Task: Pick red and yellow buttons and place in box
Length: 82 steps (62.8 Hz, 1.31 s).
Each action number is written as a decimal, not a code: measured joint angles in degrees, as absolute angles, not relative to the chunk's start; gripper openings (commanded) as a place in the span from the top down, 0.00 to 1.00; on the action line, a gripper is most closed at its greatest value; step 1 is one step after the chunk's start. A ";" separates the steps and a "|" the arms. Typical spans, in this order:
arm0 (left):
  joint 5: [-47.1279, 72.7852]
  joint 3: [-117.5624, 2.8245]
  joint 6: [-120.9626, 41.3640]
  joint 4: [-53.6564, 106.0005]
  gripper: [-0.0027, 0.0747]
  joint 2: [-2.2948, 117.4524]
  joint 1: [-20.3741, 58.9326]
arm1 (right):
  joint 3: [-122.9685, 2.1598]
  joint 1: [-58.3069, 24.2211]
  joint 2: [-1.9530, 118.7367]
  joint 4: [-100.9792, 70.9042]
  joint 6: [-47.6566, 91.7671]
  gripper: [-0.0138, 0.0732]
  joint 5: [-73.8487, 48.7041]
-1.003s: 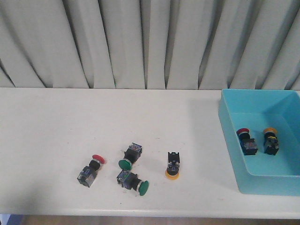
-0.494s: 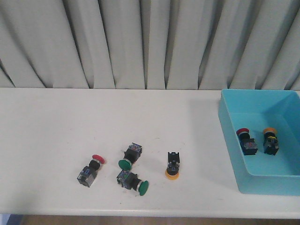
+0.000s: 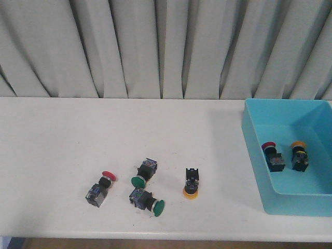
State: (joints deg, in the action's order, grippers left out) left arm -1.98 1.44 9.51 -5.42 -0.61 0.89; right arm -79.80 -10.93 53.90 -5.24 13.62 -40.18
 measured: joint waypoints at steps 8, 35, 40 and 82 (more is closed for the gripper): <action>-1.98 1.44 11.66 -5.30 0.97 -0.61 0.89 | -79.80 -10.93 53.90 -5.24 13.62 0.84 -40.18; -1.98 1.44 6.75 -4.58 0.97 -0.61 0.89 | -79.80 -10.93 53.90 -5.24 13.62 0.84 -40.18; -1.98 1.44 6.16 -4.11 0.97 -0.61 0.89 | -79.80 -10.93 53.90 -5.24 13.62 0.84 -40.18; -1.98 1.44 5.86 -3.30 0.97 -0.61 0.89 | -79.80 -10.93 53.90 -5.24 13.62 0.84 -40.18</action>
State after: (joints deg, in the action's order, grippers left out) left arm -1.98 1.44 5.86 -3.30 -0.61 0.89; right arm -79.80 -10.93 53.90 -5.24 13.62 -40.18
